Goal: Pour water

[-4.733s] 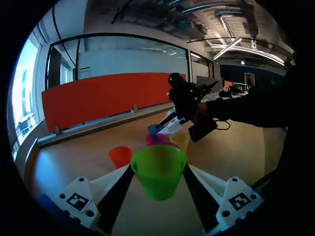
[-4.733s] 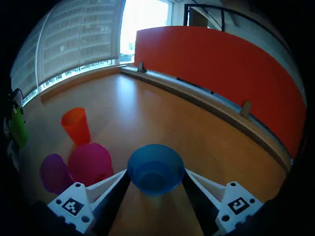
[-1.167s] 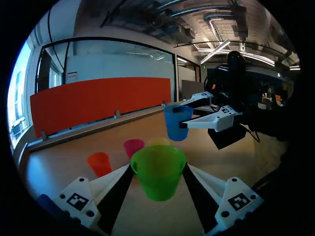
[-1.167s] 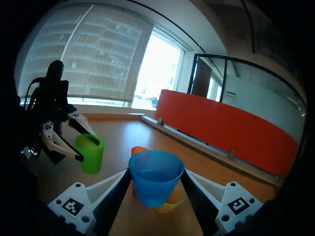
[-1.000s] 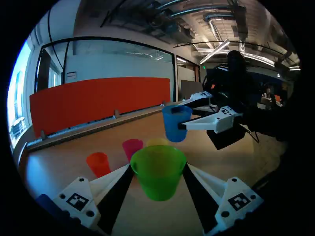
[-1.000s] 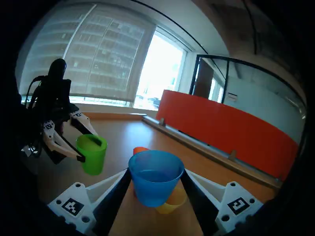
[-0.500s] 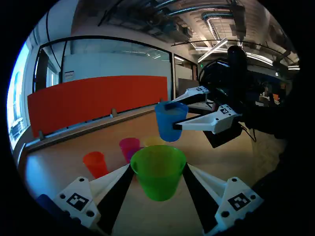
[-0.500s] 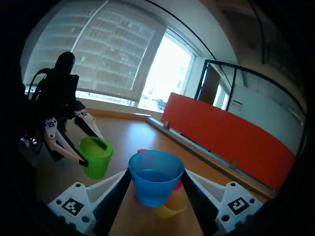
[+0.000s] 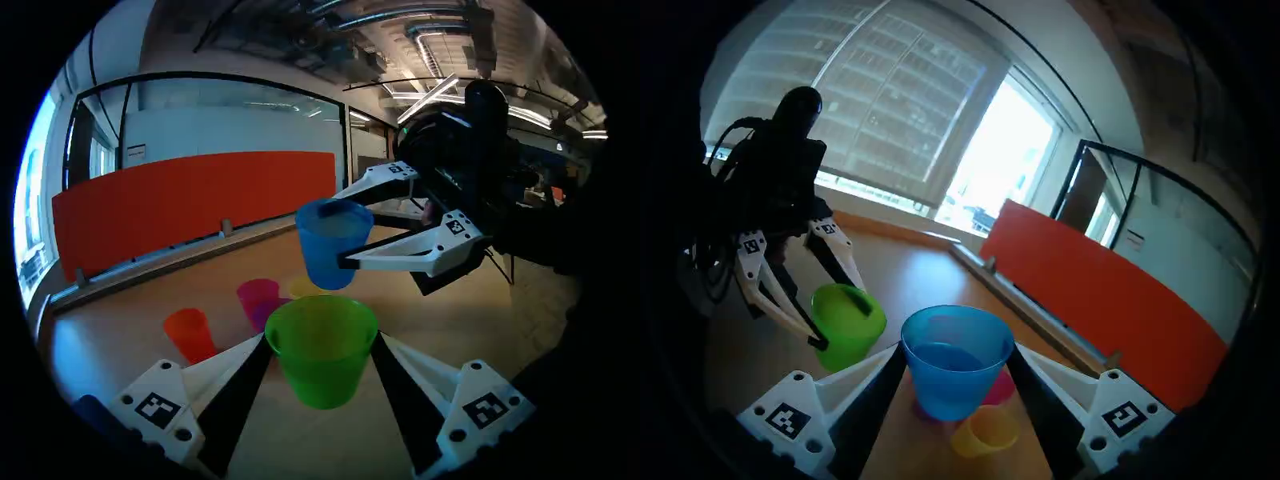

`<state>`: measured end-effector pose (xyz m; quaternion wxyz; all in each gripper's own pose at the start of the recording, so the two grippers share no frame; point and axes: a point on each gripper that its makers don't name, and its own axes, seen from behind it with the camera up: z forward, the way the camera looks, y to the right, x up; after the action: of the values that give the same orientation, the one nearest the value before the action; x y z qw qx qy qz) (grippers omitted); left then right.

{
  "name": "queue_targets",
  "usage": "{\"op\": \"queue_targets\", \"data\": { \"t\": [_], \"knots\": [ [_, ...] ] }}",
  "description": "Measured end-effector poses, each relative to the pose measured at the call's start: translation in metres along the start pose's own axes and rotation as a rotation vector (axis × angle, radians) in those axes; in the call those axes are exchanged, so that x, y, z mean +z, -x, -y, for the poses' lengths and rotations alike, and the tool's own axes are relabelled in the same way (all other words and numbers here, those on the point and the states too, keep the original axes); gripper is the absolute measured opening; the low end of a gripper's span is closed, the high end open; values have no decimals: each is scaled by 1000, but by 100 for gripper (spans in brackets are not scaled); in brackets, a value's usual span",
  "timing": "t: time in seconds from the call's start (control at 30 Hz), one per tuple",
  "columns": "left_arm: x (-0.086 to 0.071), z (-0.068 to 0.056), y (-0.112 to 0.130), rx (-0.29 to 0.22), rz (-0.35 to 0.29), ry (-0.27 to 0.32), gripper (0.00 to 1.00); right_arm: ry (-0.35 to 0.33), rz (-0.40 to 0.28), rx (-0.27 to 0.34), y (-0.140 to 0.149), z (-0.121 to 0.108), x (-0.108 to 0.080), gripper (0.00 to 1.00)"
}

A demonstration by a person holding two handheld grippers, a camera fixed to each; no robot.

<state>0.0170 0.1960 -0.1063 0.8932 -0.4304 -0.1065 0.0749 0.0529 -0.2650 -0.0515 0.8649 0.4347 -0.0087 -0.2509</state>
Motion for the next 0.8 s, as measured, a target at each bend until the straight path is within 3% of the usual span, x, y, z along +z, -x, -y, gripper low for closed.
{"op": "queue_targets", "data": {
  "t": [0.8],
  "knots": [
    [5,1,3,-7,1,8,87,-42,-7,-194,-14,2,20,91]
  ]
}}
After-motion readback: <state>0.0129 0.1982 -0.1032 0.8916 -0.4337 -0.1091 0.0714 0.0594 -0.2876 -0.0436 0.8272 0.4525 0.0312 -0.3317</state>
